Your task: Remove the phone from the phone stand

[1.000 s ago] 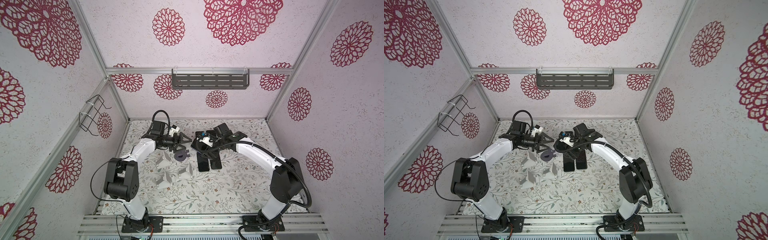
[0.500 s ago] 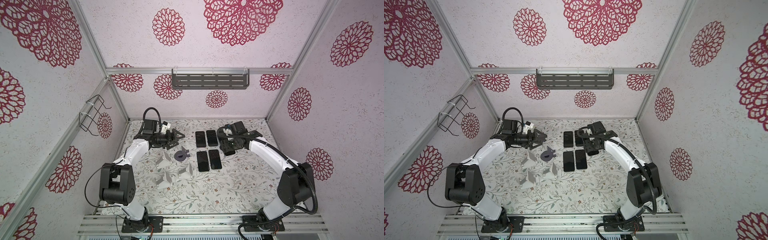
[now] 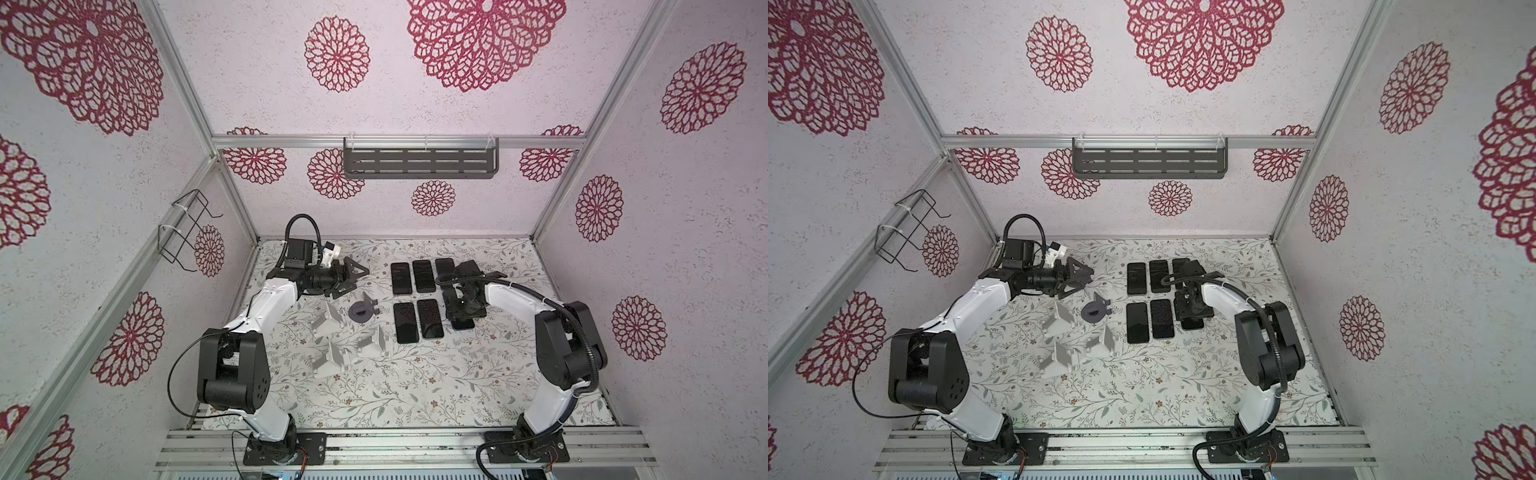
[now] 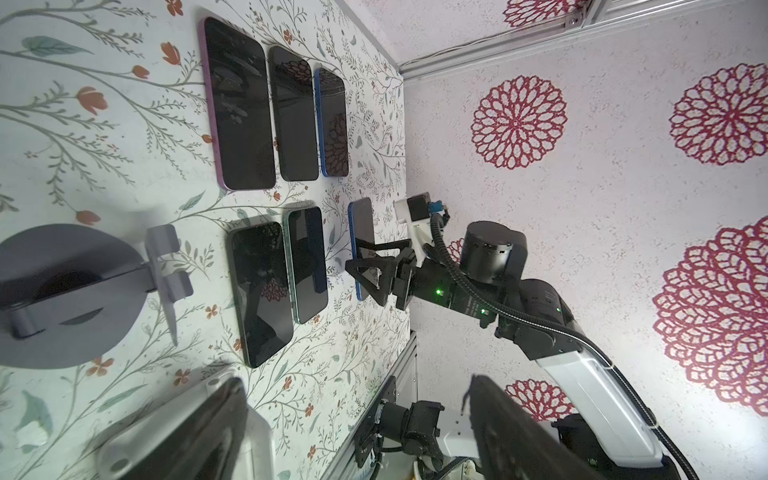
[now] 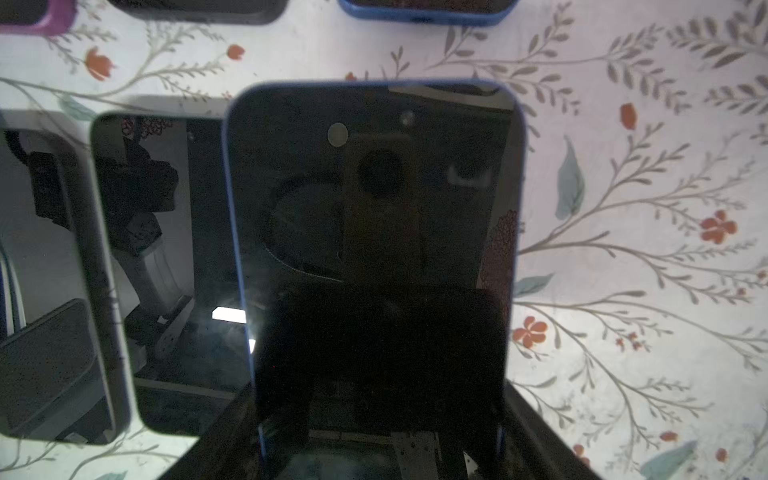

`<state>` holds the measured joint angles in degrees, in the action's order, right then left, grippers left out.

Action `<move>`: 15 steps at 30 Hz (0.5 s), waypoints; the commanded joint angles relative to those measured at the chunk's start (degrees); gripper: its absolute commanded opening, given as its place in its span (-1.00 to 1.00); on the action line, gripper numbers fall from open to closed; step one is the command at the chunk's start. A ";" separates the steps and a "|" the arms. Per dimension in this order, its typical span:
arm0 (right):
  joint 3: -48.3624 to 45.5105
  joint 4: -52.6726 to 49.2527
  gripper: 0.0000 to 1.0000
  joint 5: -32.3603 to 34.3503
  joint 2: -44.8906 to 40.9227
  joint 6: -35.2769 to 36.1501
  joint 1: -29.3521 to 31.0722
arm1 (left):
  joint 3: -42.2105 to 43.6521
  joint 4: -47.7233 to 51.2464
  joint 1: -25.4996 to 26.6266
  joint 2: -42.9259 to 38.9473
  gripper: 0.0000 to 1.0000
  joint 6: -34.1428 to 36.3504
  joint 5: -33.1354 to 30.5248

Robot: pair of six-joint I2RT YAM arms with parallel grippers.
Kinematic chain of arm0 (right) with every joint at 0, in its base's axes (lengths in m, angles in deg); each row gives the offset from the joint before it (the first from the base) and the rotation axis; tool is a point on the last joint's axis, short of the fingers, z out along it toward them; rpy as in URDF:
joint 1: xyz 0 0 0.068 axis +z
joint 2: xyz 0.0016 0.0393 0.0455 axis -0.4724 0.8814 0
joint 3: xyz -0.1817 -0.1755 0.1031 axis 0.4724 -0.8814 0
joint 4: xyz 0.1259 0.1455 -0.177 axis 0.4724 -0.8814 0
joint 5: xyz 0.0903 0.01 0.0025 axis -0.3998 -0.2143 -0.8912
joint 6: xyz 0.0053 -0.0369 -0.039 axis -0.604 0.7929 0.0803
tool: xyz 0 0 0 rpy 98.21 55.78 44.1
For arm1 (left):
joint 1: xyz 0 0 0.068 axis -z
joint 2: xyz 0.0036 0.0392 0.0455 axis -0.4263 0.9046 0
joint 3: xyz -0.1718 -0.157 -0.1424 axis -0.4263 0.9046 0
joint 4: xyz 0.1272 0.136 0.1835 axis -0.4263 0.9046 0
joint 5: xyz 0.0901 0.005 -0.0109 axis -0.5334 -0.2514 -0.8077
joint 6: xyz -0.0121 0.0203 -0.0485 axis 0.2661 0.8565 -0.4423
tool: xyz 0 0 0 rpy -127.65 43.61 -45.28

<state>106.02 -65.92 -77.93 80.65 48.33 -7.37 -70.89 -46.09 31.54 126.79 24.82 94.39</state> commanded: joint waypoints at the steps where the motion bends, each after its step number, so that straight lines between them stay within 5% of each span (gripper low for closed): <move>1: 0.11 3.87 -1.00 1.44 -0.28 -1.13 -0.57 | 0.51 -0.95 -0.50 -1.95 0.74 -0.10 0.19; 15: 0.09 6.00 -0.60 2.96 4.01 -2.10 -1.15 | 0.47 -0.90 -0.59 -2.04 0.74 -0.10 0.09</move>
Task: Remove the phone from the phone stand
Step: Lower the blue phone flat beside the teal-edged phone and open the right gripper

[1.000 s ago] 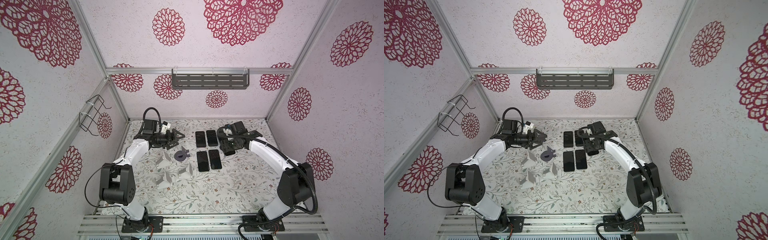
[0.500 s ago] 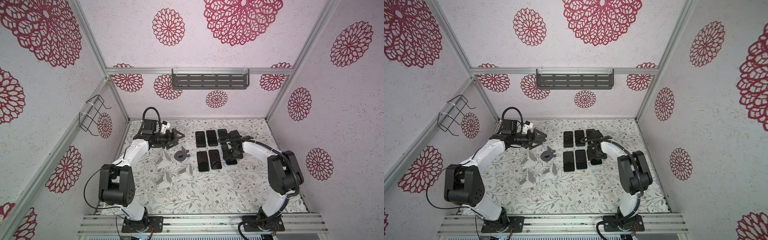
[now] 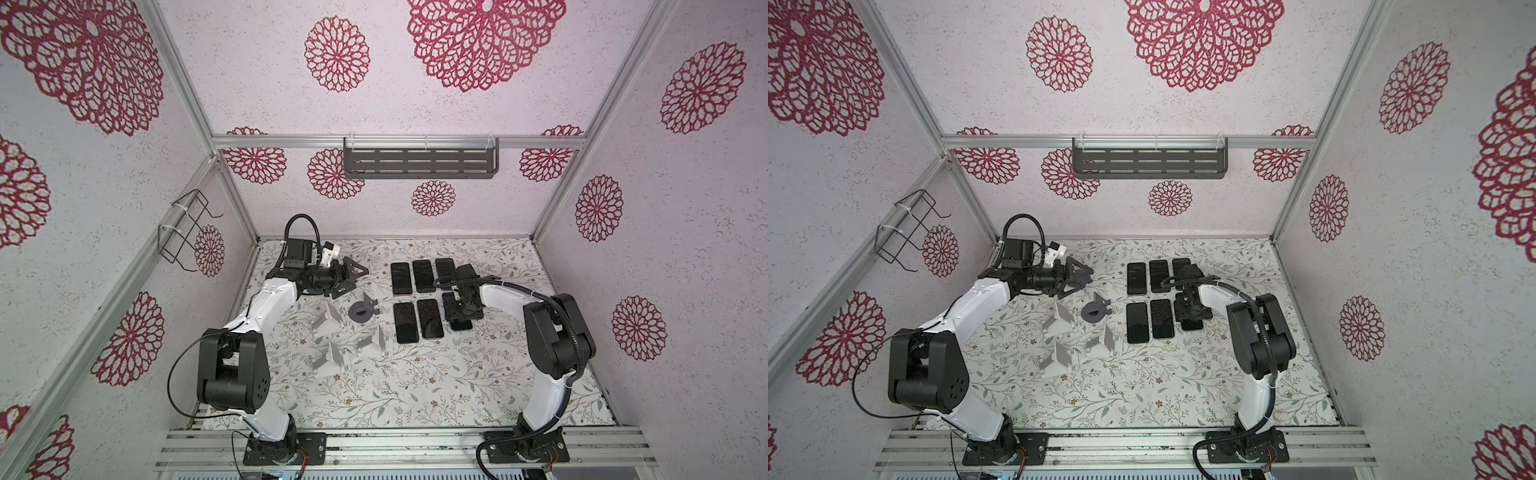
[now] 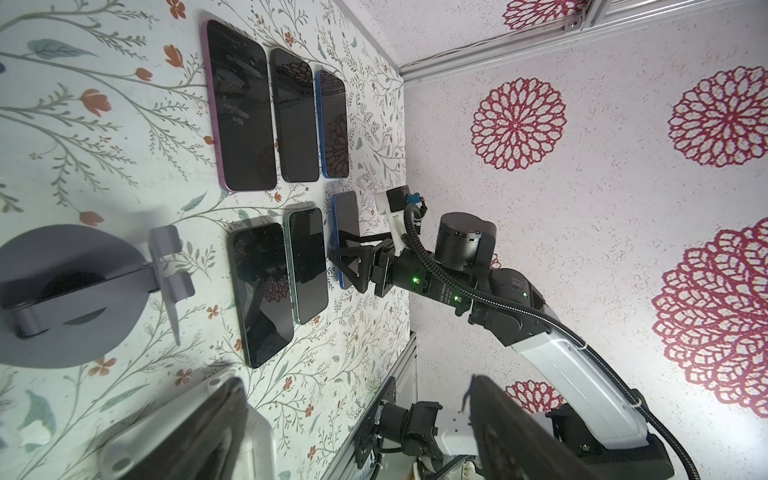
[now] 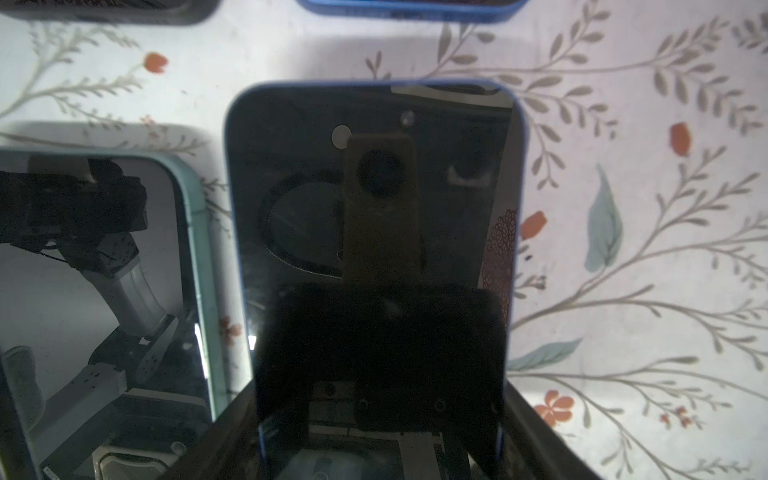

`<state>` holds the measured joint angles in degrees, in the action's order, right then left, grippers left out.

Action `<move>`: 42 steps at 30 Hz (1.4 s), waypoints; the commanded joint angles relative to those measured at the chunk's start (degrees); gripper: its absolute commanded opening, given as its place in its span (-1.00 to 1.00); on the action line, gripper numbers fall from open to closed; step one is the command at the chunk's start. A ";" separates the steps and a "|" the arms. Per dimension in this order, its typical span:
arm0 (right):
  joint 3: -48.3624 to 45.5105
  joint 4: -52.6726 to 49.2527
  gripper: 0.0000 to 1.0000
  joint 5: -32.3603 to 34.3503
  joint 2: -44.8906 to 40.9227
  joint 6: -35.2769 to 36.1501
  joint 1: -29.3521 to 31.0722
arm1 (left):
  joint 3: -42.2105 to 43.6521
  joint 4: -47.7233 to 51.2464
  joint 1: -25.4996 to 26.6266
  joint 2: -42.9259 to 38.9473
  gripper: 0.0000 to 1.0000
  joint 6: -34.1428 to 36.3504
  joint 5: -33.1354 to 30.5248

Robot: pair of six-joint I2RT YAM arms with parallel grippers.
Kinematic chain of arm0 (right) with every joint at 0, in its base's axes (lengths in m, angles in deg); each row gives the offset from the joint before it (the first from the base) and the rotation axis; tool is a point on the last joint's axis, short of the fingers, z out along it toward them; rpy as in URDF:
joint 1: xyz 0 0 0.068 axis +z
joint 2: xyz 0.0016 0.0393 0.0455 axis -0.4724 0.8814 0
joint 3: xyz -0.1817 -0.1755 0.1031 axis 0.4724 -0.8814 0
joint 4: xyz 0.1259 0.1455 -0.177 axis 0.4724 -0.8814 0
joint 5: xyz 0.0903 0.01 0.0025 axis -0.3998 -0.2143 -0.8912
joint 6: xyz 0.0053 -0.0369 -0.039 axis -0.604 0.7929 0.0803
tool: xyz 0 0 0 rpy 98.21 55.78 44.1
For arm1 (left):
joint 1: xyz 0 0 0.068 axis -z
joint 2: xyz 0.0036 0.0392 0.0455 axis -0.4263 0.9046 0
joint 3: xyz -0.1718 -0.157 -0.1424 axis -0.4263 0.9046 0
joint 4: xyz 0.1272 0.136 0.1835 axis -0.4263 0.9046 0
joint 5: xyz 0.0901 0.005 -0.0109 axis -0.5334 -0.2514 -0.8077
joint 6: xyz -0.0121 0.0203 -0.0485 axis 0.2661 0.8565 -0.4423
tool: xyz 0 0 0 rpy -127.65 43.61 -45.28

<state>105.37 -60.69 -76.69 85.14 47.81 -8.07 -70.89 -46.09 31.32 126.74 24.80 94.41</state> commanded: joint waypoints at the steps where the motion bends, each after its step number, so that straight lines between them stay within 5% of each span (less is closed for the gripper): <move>1: 0.69 0.95 -0.55 1.68 -0.45 -1.63 -0.58 | 0.45 -0.88 -0.39 -2.00 0.74 -0.12 0.00; 15: 0.29 0.42 0.09 0.91 0.53 -2.71 -0.52 | 0.38 -0.63 -0.73 -1.82 0.74 -0.10 -0.10; 42: -0.85 0.02 0.57 1.64 0.69 -2.75 -0.53 | 0.50 -0.46 -1.56 -2.35 0.72 -0.13 -0.98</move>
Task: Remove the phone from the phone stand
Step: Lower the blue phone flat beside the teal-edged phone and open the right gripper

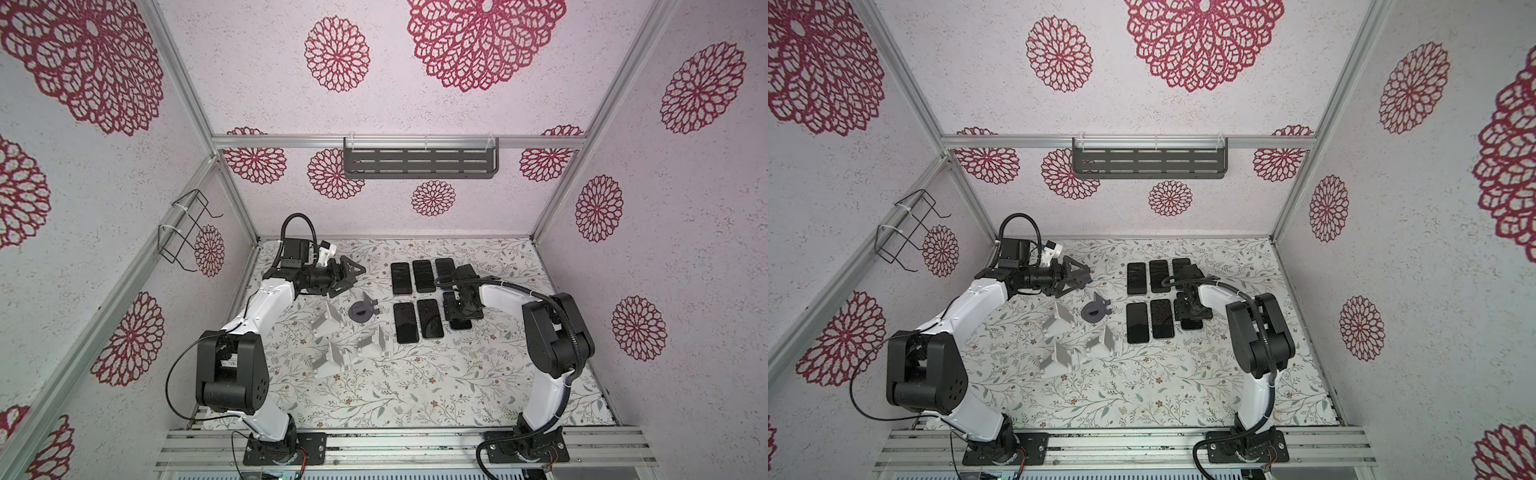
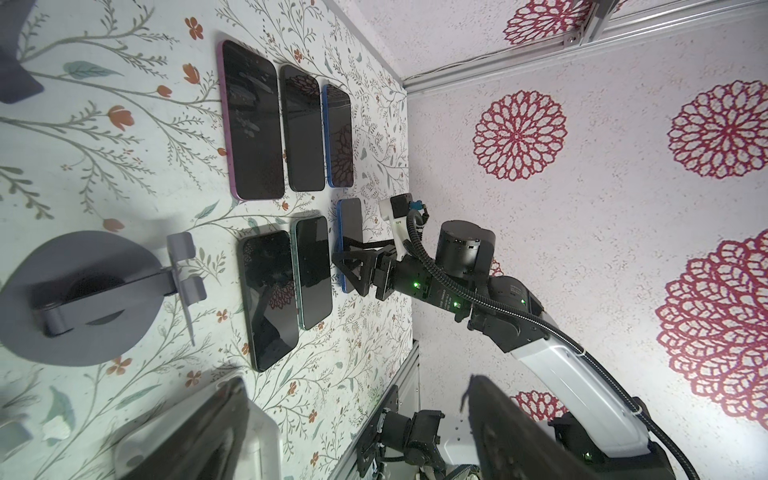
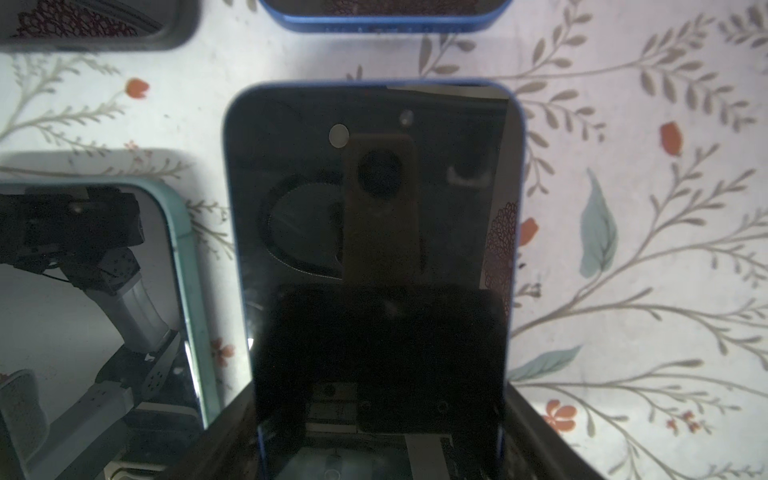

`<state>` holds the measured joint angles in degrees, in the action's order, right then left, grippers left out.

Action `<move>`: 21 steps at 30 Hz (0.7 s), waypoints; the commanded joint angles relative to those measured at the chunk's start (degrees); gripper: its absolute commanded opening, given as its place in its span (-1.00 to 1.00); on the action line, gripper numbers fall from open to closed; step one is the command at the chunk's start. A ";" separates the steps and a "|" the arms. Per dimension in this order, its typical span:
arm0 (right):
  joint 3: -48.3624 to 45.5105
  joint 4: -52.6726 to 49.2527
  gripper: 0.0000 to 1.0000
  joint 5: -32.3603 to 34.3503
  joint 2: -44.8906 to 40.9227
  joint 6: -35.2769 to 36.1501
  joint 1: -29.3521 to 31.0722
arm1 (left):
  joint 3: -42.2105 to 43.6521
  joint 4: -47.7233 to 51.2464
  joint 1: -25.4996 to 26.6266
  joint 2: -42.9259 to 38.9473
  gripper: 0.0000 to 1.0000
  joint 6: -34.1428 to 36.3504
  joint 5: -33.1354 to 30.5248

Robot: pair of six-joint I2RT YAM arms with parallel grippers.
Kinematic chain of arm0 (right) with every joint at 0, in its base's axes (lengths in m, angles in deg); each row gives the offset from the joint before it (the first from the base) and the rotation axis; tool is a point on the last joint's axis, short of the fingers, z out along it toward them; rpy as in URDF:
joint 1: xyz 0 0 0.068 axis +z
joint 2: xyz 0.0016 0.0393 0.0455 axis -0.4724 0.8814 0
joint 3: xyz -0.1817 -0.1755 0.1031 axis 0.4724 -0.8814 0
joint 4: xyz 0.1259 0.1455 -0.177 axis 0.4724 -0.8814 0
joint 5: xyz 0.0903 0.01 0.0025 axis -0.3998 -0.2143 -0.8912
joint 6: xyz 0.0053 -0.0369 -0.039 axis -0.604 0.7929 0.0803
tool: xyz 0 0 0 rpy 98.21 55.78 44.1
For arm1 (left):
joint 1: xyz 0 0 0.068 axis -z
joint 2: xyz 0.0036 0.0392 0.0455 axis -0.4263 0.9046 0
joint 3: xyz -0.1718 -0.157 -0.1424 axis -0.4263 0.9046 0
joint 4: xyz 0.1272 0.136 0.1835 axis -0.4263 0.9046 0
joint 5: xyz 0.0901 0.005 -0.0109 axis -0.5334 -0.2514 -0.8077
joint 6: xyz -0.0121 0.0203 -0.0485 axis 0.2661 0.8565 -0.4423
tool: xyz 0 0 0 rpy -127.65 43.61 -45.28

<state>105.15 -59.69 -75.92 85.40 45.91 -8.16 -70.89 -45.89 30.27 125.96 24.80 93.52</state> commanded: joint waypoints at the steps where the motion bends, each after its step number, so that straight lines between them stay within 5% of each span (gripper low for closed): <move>1: -0.63 -0.95 0.59 0.89 0.36 -0.90 -0.43 | 0.45 -0.63 -0.47 -1.52 0.72 -0.08 -0.09; 21: 0.75 -2.72 0.64 -0.58 -9.03 -0.63 -0.50 | 0.60 -0.79 -0.73 -4.53 0.72 0.39 -2.10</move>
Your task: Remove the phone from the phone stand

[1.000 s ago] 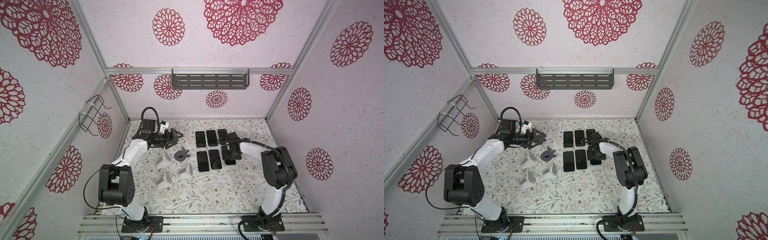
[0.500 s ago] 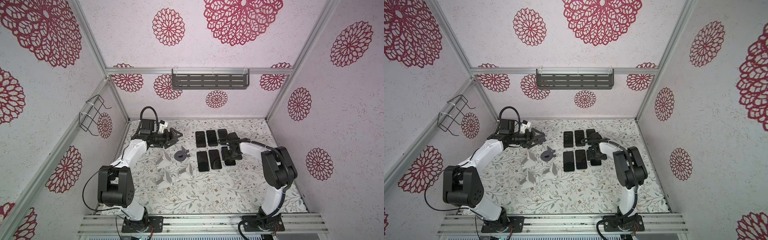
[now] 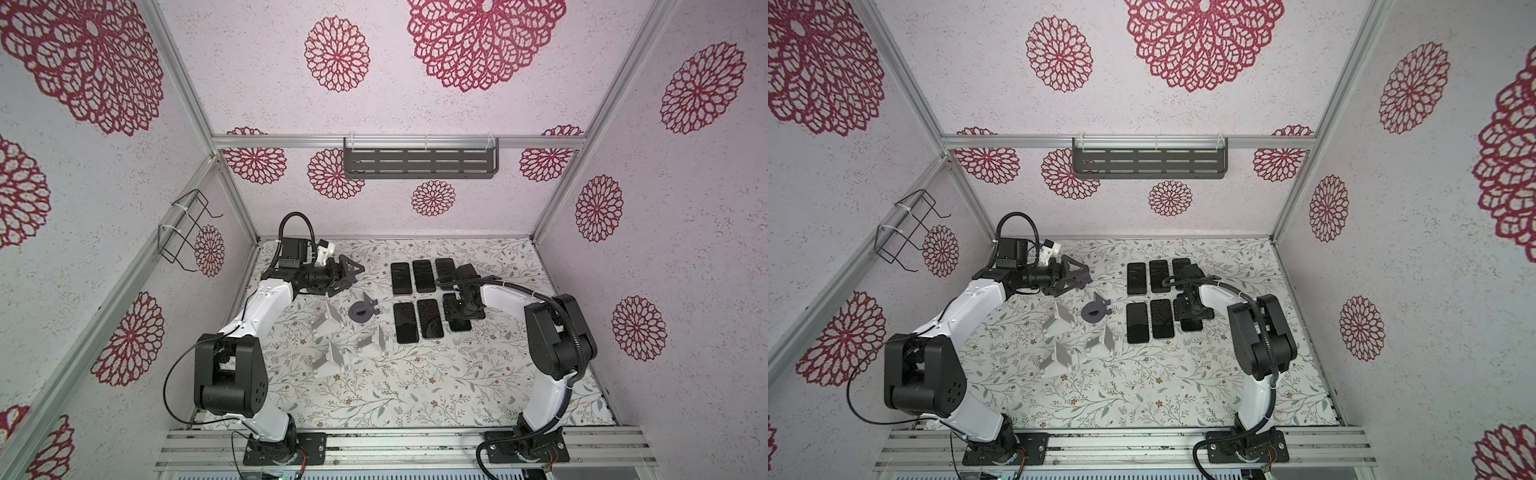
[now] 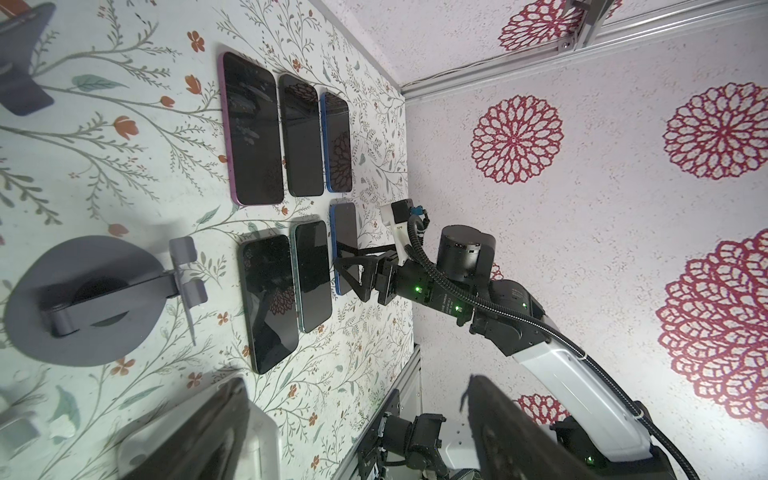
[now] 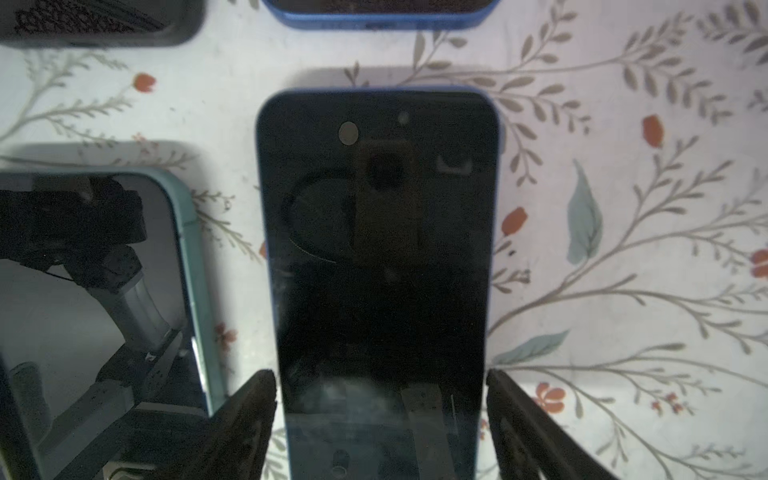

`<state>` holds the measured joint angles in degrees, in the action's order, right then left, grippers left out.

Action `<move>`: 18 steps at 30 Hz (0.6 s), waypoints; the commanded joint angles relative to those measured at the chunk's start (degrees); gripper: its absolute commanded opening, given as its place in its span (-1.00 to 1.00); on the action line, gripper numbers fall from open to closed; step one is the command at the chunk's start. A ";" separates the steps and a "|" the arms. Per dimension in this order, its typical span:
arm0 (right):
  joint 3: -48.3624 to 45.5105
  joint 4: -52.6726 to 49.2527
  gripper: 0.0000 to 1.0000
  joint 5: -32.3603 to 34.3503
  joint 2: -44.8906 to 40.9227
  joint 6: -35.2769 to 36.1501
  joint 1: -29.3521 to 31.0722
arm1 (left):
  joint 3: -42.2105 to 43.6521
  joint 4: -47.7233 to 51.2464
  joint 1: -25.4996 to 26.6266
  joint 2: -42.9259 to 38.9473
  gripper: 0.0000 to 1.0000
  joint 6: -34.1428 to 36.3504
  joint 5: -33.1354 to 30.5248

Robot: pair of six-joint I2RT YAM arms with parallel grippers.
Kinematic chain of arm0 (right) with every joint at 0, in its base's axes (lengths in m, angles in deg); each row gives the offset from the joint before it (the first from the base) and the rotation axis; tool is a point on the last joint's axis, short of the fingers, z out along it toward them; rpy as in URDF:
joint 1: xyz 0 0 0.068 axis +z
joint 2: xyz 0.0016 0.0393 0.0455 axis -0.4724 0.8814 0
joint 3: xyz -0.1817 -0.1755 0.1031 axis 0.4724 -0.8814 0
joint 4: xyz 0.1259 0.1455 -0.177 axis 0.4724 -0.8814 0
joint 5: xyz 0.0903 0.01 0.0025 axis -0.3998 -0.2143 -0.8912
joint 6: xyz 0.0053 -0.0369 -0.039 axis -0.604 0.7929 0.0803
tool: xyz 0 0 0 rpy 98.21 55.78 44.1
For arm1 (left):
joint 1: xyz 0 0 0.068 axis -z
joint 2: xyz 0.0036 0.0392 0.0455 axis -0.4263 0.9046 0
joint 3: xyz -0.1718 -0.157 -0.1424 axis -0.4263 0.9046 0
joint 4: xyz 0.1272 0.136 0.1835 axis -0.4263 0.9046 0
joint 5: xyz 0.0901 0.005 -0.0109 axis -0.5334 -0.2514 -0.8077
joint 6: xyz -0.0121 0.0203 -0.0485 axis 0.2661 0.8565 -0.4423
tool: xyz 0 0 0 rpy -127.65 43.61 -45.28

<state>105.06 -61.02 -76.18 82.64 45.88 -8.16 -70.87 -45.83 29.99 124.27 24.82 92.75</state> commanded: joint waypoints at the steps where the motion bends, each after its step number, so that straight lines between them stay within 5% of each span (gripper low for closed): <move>1: 0.69 -1.28 0.64 -0.11 -7.44 -0.40 -0.50 | 0.58 -0.75 -0.45 -3.13 0.72 0.69 -1.79; 8: -4.52 2.05 0.65 4.62 -18.19 3.15 -1.41 | -0.05 0.01 -1.59 -8.72 0.81 7.02 -8.48; 13: -12.26 9.06 0.67 5.50 -24.61 5.66 -6.41 | 3.37 1.03 -1.41 -20.28 0.87 15.43 -30.21; 16: -16.20 13.70 0.97 5.11 -26.76 5.90 -9.50 | 8.54 -0.60 -1.47 -27.39 0.97 17.23 -45.04; 18: -18.80 17.21 0.98 6.67 -27.31 6.15 -10.81 | 13.90 -3.09 -1.47 -32.50 0.95 18.45 -56.93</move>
<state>88.25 -50.27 -71.92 57.51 50.63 -17.53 -62.13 -46.85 28.83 95.44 38.68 56.47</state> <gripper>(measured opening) 0.986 0.976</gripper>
